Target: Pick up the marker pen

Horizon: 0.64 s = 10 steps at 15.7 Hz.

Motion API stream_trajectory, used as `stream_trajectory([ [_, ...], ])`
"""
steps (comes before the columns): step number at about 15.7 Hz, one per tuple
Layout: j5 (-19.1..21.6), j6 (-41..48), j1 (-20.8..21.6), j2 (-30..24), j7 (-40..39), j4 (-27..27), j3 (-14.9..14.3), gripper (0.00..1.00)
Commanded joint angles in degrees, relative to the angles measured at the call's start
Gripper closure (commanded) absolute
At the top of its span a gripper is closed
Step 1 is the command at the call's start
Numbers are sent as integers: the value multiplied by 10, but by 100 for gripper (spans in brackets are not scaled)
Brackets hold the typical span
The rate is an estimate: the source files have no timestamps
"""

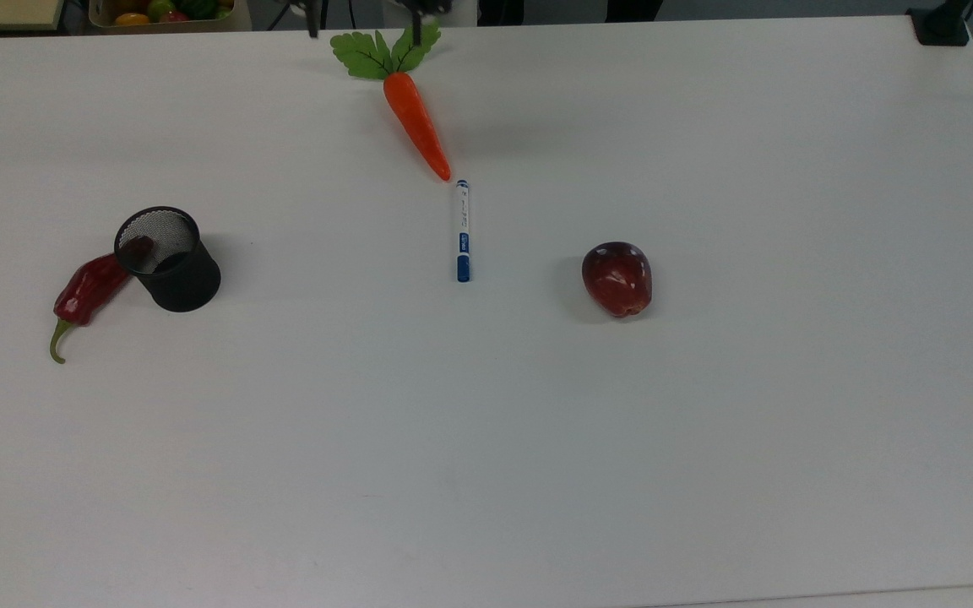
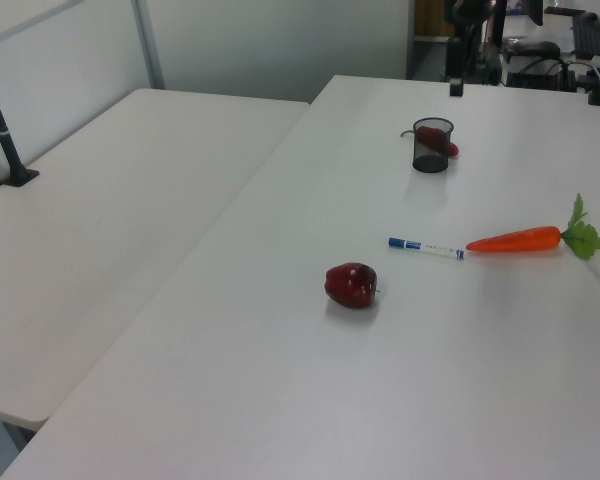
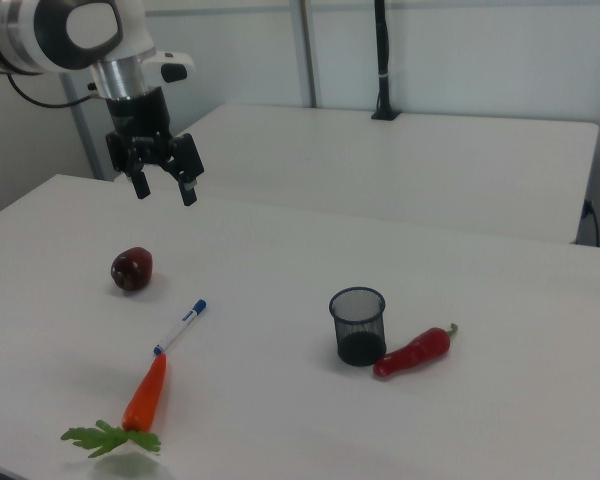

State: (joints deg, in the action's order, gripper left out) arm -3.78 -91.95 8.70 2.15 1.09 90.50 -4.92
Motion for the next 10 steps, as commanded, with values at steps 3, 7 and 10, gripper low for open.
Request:
stream_trajectory([
  [3, 1, 1, -60, -27, -24, 32, 48, 0],
  [7, 1, 1, -72, -25, -23, 25, 56, 0],
  [10, 1, 5, -72, -25, -18, 25, 55, 0],
])
